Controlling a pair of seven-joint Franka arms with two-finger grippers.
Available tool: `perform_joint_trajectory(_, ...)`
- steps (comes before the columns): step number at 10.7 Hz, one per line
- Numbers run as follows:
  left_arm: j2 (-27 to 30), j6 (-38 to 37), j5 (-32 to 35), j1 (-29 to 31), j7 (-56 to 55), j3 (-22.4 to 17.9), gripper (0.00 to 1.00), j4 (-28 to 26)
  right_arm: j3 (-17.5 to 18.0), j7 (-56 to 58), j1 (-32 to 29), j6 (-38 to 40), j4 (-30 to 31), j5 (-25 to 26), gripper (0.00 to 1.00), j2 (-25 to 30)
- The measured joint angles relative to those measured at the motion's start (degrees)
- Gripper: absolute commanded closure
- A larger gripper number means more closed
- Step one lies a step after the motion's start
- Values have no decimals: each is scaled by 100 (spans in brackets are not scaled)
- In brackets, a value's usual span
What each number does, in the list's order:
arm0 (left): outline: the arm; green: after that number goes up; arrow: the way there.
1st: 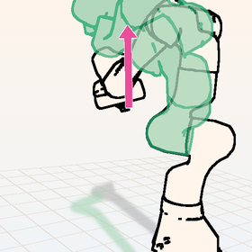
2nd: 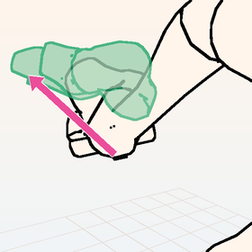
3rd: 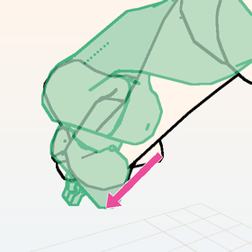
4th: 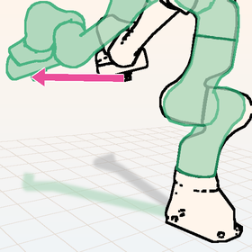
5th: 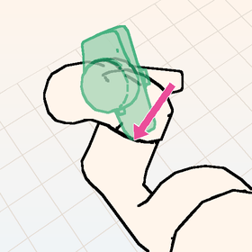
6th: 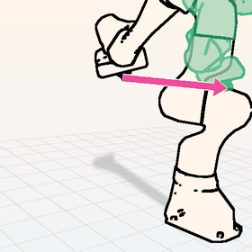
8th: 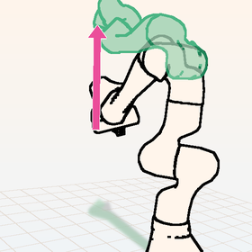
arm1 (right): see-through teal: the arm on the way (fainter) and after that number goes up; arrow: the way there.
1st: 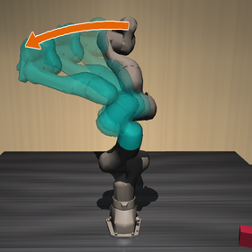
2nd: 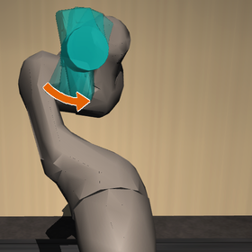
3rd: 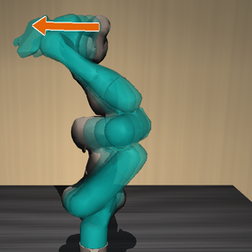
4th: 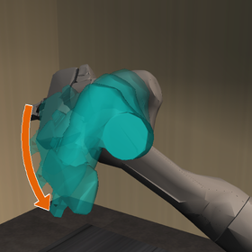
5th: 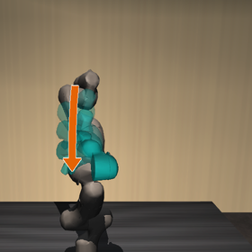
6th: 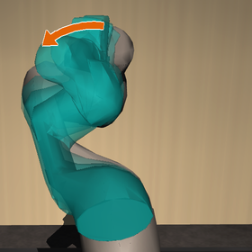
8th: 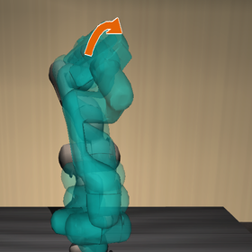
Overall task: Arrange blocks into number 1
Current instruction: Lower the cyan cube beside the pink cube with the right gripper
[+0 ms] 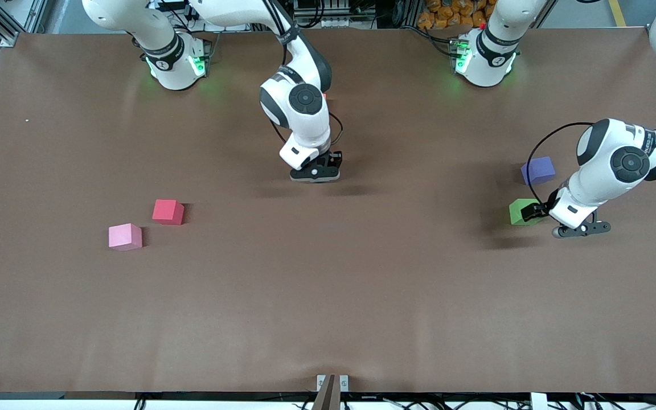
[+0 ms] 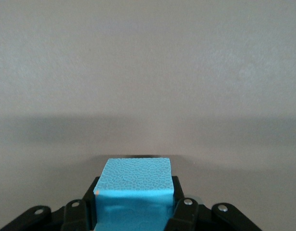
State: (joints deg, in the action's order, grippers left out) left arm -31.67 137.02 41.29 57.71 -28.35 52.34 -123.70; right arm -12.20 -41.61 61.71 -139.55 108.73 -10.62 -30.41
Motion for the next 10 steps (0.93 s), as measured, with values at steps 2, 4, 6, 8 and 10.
perform_joint_trajectory(2, -1, 6, 0, 0, 0, 24, 0, -1, 25, -43, 0, -36, 74, -1, 42, 0)
perform_joint_trajectory(4, -1, 11, 0, -1, 0, 94, 0, -1, 50, -130, 0, -37, 76, -12, 42, 0)
perform_joint_trajectory(6, 0, 12, 0, -1, 0, 145, 0, -1, 134, -252, 1, -38, 100, -17, 42, 1)
perform_joint_trajectory(8, -4, 12, 0, -1, 0, 146, 0, -4, 145, -273, 0, -51, 170, -19, 42, 1)
perform_joint_trajectory(10, -53, 12, 0, -1, 0, 146, 0, -22, 144, -275, 0, -63, 211, -21, 42, 3)
